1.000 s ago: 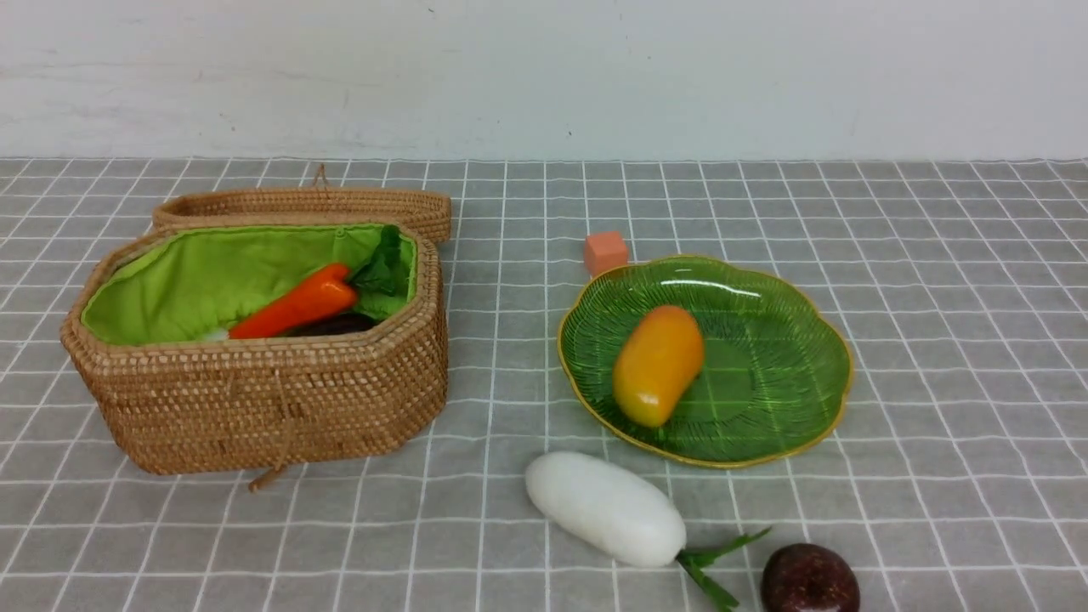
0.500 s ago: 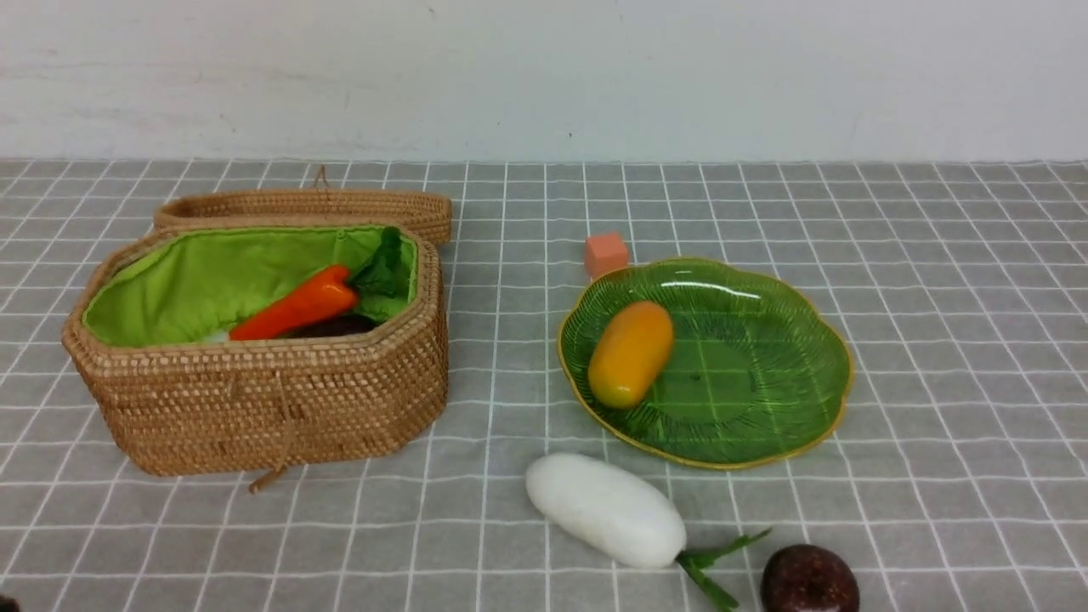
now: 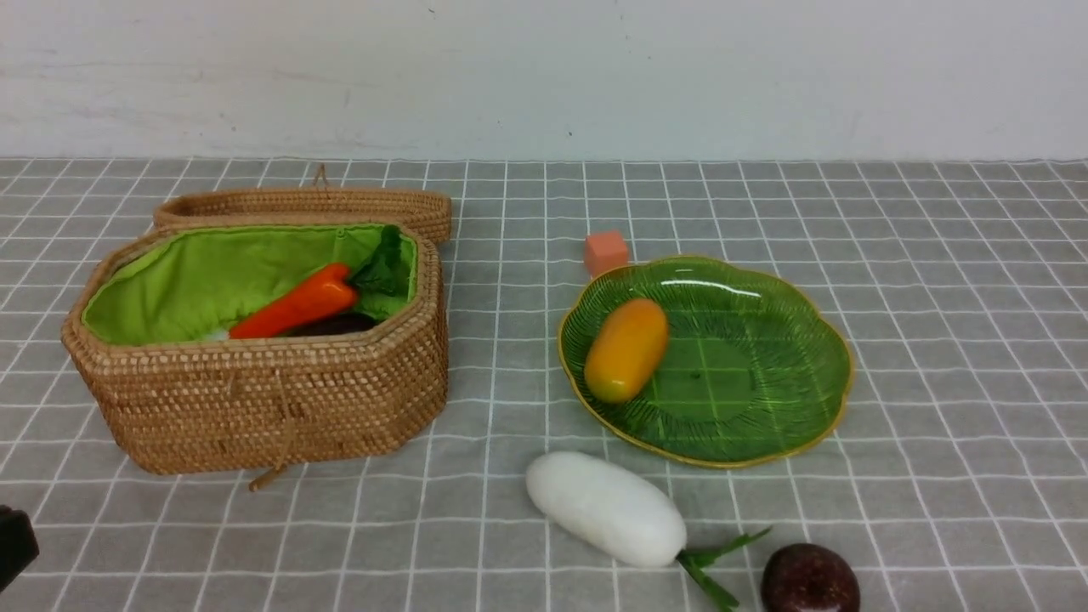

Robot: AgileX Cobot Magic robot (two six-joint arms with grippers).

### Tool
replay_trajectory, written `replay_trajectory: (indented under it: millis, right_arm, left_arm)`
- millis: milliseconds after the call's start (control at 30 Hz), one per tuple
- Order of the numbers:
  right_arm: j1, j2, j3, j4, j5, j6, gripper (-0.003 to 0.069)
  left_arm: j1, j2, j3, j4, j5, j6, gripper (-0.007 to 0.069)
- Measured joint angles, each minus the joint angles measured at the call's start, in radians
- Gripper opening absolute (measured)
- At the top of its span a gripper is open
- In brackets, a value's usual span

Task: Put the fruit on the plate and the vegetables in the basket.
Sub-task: Take a daikon with your right arm and place it on the basket on the left.

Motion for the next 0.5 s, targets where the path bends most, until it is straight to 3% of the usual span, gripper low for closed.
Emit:
replay_trajectory:
  millis: [133, 300, 500]
  right_arm:
    - [0.000, 0.000, 0.000, 0.000, 0.000, 0.000, 0.0242]
    - [0.000, 0.000, 0.000, 0.000, 0.000, 0.000, 0.0242]
    - [0.000, 0.000, 0.000, 0.000, 0.000, 0.000, 0.0242]
  left_arm:
    - [0.024, -0.004, 0.028, -0.007, -0.004, 0.000, -0.0013]
    - [0.192, -0.043, 0.132, -0.079, -0.020, 0.048, -0.0013]
    - [0.383, -0.206, 0.339, -0.125, -0.088, 0.187, -0.0010]
